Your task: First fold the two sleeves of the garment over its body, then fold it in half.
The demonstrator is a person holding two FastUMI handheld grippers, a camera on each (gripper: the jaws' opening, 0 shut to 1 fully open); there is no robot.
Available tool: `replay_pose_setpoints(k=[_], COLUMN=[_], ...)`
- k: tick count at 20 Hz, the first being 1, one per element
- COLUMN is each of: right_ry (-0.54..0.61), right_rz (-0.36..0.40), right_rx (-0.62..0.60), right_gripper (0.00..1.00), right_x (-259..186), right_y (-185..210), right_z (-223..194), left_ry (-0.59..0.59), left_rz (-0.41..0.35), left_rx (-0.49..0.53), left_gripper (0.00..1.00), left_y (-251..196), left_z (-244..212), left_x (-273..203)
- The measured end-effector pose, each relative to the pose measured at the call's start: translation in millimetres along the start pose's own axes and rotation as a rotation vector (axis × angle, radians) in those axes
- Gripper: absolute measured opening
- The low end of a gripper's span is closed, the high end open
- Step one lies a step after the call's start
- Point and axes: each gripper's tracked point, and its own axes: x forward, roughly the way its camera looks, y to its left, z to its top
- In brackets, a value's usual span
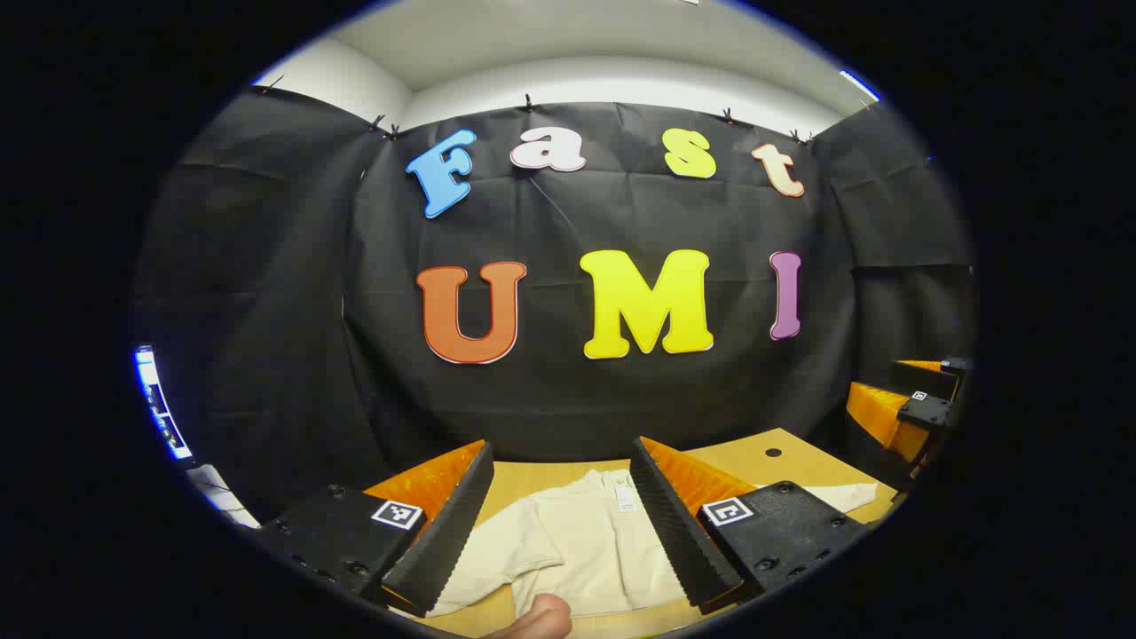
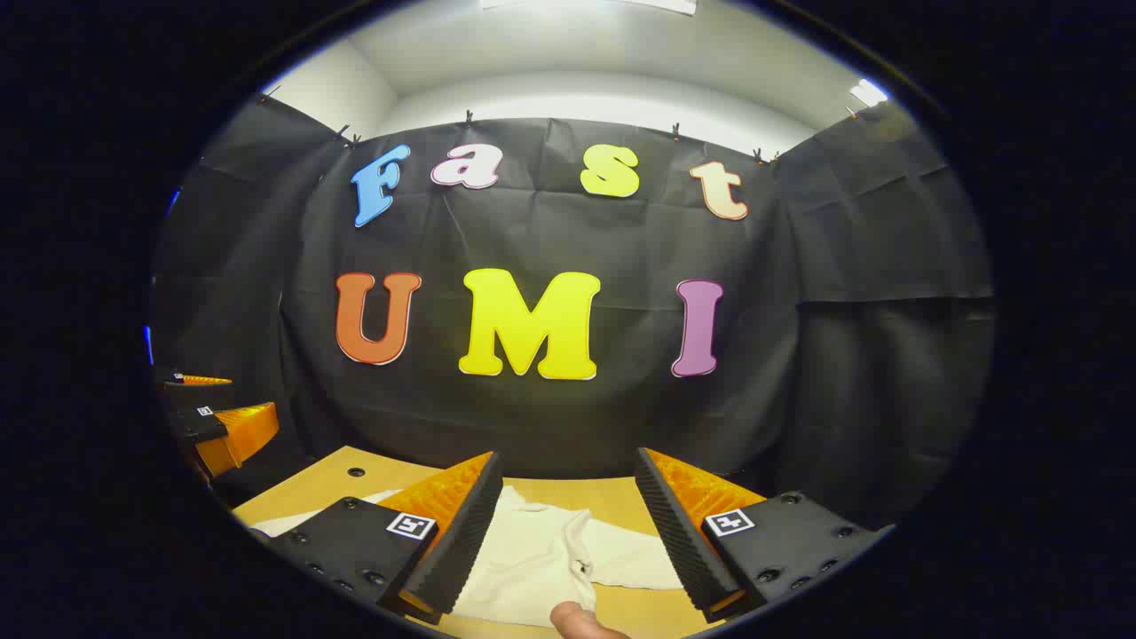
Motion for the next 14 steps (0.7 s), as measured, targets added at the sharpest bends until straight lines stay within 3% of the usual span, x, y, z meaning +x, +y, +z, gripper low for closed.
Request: replay_pose_setpoints(k=[14], right_ry=[-0.032], right_rz=[0.072], right_rx=[-0.032], right_gripper=[0.94], right_x=[17.5], right_y=[-6.1], right_z=[6.6], left_ry=[-0.025], left_rz=[0.000], left_rx=[-0.022], left_gripper=[0.99], left_y=[-32.2], left_z=[5.2], left_x=[16.6])
